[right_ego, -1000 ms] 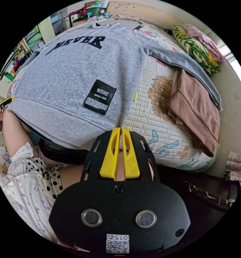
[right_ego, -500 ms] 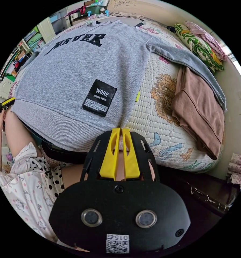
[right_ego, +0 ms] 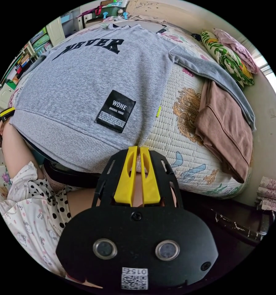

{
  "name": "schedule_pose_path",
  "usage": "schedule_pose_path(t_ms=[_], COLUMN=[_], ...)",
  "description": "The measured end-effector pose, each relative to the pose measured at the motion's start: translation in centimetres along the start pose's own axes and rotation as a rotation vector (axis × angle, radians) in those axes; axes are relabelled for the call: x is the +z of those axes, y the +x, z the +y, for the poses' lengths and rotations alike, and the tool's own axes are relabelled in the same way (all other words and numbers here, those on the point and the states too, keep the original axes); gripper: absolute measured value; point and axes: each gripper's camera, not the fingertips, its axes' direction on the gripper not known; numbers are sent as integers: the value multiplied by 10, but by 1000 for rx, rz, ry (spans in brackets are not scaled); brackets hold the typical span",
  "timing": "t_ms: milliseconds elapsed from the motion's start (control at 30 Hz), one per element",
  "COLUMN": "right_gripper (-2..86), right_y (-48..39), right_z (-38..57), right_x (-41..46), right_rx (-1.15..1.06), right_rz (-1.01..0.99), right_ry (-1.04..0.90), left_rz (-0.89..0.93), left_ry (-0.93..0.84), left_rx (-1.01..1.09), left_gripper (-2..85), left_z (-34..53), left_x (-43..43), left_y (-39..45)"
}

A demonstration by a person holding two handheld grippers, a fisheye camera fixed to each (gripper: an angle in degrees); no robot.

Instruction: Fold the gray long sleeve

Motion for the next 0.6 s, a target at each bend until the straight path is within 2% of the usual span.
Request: schedule_pose_path(t_ms=[133,400,600], right_gripper=[5,6,6], right_y=[-6,-21,-32], right_z=[1,4,1], right_x=[-10,-39,-64], right_rx=[8,26,50], right_rz=[-18,-67,-89], right_ry=[4,19,11], left_rz=[21,212,175], left_ry=[3,109,69], left_rx=[-6,-155,-129], left_gripper=[47,54,60], left_z=[4,36,35], left_x=[-1,-13,-10], left_y=[-7,-57,-53])
